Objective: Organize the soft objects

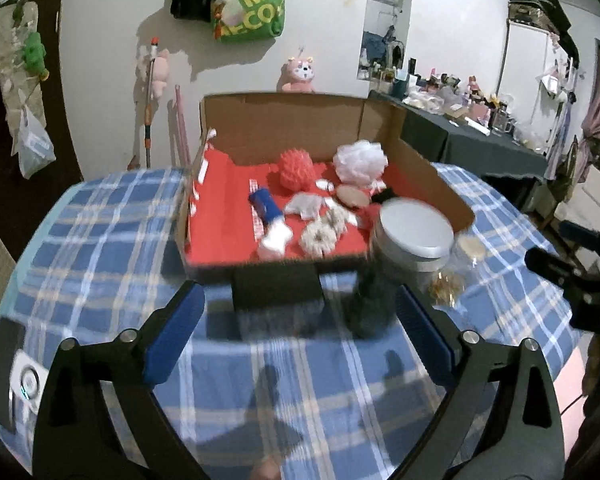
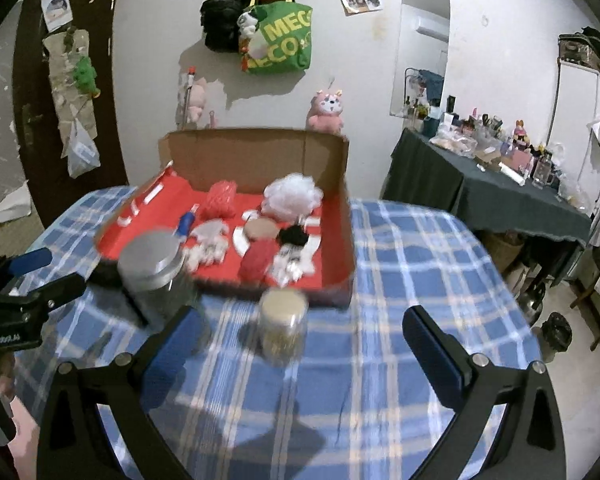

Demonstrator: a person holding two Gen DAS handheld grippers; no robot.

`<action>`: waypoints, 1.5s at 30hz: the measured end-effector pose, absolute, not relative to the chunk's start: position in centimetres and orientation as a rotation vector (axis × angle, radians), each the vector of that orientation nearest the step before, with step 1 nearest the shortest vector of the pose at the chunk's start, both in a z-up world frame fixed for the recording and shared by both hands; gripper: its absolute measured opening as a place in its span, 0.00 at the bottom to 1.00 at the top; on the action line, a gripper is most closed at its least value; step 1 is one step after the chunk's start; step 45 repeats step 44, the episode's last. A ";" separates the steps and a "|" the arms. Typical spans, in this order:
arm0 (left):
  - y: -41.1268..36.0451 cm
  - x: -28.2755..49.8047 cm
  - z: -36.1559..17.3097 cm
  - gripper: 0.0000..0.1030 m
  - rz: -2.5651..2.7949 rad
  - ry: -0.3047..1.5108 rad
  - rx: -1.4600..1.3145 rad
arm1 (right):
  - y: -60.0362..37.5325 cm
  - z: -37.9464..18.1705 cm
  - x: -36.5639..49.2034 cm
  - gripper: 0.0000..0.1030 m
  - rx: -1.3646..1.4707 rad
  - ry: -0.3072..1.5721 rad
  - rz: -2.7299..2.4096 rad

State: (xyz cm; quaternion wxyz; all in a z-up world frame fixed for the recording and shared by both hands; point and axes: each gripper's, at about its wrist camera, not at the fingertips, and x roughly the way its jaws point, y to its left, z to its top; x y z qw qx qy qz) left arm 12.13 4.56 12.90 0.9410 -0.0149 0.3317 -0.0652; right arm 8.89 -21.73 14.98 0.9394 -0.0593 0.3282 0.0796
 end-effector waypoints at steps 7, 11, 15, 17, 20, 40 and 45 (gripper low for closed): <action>3.1 10.8 8.1 0.95 -0.125 0.758 -0.022 | -21.3 8.6 8.3 1.00 -0.100 0.776 0.174; 2.1 11.5 5.0 0.95 -0.118 0.832 0.006 | -21.2 5.4 9.5 1.00 -0.099 0.845 0.157; 1.9 12.4 3.1 0.95 -0.079 0.883 0.010 | -21.0 3.9 10.2 1.00 -0.102 0.881 0.151; 2.0 12.9 2.5 0.96 -0.058 0.908 0.001 | -21.0 3.3 10.6 1.00 -0.115 0.891 0.128; 2.2 13.1 2.4 1.00 -0.040 0.905 0.012 | -21.6 2.8 11.0 1.00 -0.077 0.909 0.120; 1.7 13.4 2.2 1.00 -0.015 0.906 0.009 | -21.5 2.8 10.9 1.00 -0.078 0.904 0.108; 1.7 13.4 2.2 1.00 -0.015 0.906 0.010 | -21.6 2.7 10.9 1.00 -0.076 0.904 0.109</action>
